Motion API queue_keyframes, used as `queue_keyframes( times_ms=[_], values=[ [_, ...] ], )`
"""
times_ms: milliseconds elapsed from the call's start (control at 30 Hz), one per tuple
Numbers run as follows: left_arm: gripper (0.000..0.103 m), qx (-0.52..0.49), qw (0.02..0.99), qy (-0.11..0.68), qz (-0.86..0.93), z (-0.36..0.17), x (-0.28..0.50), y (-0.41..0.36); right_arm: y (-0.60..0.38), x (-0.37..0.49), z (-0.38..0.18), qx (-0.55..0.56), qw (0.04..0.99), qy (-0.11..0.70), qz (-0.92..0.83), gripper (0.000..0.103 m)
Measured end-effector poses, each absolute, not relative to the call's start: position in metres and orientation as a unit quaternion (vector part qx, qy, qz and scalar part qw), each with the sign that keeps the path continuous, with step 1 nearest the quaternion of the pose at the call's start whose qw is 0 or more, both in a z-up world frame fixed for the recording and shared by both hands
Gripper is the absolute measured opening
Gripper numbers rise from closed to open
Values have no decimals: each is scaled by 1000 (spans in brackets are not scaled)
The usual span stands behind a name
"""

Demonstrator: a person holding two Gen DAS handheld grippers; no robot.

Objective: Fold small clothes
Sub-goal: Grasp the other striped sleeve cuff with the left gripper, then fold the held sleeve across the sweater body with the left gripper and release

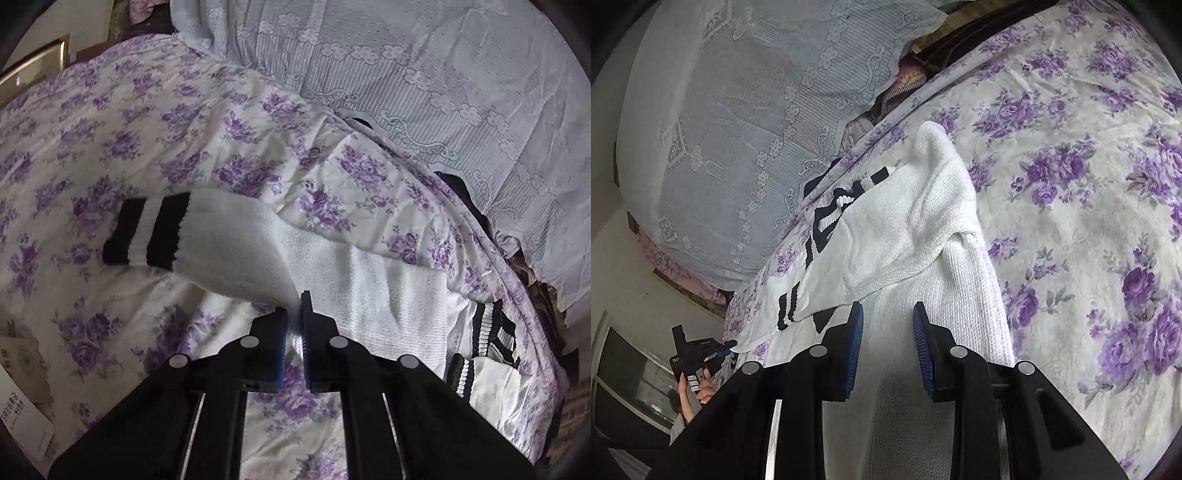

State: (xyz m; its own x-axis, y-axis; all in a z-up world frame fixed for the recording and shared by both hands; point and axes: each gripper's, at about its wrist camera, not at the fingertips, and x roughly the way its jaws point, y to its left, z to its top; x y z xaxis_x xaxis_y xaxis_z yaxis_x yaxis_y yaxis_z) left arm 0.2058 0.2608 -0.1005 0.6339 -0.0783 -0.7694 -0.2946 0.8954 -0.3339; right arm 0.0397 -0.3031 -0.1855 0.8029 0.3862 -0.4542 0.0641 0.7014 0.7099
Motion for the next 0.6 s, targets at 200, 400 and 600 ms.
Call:
queue_keyframes(
  times_ms=[200, 400, 600],
  values=[
    [6, -169, 894, 413, 45, -72, 203, 226, -316, 29, -179, 392, 878, 266, 70, 29],
    [6, -116, 908, 402, 29, -46, 196, 186, -333, 34, -186, 431, 861, 265, 59, 29],
    [6, -70, 915, 396, 5, -30, 189, 143, -333, 41, -195, 442, 850, 281, 59, 29]
  ],
)
